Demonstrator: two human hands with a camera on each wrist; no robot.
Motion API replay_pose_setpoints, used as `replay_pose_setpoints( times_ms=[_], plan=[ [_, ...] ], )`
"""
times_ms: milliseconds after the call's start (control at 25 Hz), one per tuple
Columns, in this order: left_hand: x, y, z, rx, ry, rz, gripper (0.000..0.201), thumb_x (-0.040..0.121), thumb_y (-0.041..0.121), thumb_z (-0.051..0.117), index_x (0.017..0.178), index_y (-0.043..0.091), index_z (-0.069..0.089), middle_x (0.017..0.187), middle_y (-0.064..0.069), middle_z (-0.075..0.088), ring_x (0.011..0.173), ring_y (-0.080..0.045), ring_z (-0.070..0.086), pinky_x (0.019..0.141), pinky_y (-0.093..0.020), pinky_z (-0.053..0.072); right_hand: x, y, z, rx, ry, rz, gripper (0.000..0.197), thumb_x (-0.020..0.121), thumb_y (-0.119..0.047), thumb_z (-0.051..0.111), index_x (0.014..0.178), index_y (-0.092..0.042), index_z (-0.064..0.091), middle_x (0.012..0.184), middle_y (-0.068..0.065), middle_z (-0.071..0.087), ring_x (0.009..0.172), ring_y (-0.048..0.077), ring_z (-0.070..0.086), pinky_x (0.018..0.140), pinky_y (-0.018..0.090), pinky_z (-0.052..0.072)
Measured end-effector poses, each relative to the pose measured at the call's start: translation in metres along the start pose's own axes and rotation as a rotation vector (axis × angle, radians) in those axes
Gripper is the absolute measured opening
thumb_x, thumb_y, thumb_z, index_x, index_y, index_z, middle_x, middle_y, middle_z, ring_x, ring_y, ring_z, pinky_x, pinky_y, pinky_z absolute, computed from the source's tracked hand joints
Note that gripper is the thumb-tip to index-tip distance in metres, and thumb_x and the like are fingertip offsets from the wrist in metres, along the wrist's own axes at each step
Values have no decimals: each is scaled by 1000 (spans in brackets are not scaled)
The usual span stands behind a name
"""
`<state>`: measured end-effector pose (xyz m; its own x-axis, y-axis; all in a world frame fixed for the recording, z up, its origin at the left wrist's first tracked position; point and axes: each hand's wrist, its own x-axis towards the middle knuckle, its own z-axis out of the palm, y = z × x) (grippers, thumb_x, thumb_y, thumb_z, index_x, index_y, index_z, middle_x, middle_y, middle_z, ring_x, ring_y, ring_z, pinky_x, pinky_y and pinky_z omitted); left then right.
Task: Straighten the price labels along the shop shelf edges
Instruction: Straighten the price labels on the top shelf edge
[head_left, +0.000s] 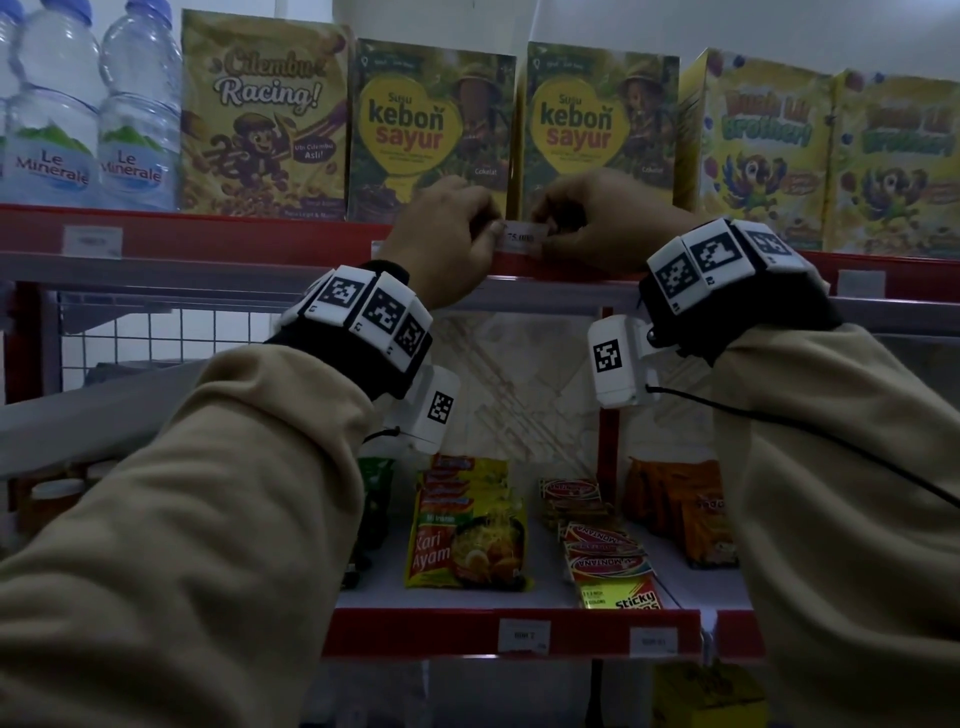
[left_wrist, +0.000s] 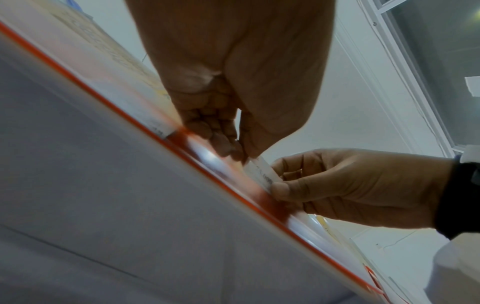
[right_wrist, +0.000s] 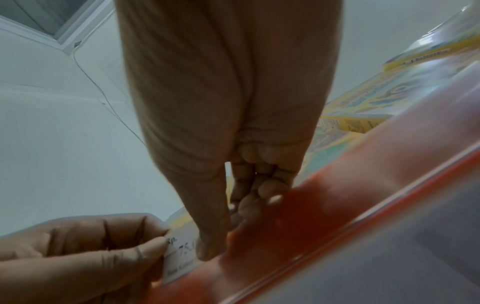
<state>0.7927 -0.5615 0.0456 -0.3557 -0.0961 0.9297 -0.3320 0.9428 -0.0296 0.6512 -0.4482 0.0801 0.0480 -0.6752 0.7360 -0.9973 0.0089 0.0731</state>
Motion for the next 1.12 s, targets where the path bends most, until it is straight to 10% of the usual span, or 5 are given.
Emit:
replay_pose_setpoints(
  times_ms=[800, 1120],
  plan=[
    [2, 6, -4, 109, -91, -2, 29, 96, 26, 46, 110, 6, 63, 113, -16, 52, 108, -30, 47, 83, -33, 34, -8, -8, -2, -88, -6, 63, 26, 87, -31, 66, 107, -16, 68, 81, -6, 50, 83, 12, 48, 55, 16, 31],
    [1, 4, -9, 103, -75, 16, 25, 96, 24, 48, 107, 6, 62, 109, -15, 55, 106, -29, 48, 88, -34, 35, -9, -7, 1, 1, 38, 71, 26, 83, -26, 70, 107, -18, 61, 91, -3, 54, 89, 14, 50, 76, 29, 42]
  ],
)
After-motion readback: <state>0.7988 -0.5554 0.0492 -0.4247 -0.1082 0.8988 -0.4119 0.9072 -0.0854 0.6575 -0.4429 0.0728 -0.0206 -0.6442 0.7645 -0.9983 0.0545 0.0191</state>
